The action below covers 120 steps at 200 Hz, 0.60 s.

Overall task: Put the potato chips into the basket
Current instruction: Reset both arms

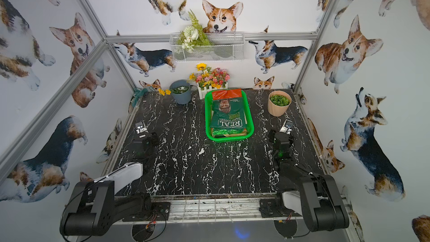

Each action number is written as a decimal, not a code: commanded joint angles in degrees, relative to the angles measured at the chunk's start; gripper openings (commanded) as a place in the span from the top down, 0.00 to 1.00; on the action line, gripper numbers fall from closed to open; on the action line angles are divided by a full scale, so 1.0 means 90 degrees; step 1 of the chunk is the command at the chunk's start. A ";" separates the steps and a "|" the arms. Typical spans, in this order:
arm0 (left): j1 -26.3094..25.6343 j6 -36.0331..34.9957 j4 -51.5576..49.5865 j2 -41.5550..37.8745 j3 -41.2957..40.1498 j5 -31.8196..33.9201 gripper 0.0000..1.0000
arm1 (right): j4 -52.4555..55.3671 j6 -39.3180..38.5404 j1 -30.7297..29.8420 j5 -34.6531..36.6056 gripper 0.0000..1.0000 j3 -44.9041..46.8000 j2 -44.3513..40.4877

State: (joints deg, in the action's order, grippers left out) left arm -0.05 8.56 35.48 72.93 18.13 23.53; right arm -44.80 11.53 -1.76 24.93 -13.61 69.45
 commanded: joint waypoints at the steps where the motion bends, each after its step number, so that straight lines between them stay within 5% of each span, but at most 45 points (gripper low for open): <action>1: 0.0005 -0.0137 0.1437 0.0449 -0.0121 -0.0168 0.36 | -0.1316 -0.0575 0.0010 -0.0346 0.19 0.0163 0.0127; 58: 0.0026 -0.0715 0.2111 0.0818 -0.0077 -0.1272 0.36 | -0.3032 -0.1138 0.0010 -0.1804 0.19 0.0904 0.0741; 120: 0.0009 -0.0914 0.3225 0.1084 -0.0431 -0.2452 0.34 | -0.3701 -0.1090 0.0012 -0.1645 0.17 0.0975 0.1418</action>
State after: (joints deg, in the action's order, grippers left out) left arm 0.05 1.63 55.48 80.86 16.08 7.46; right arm -72.75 2.24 -1.72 9.37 -4.60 82.32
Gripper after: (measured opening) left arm 0.652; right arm 0.824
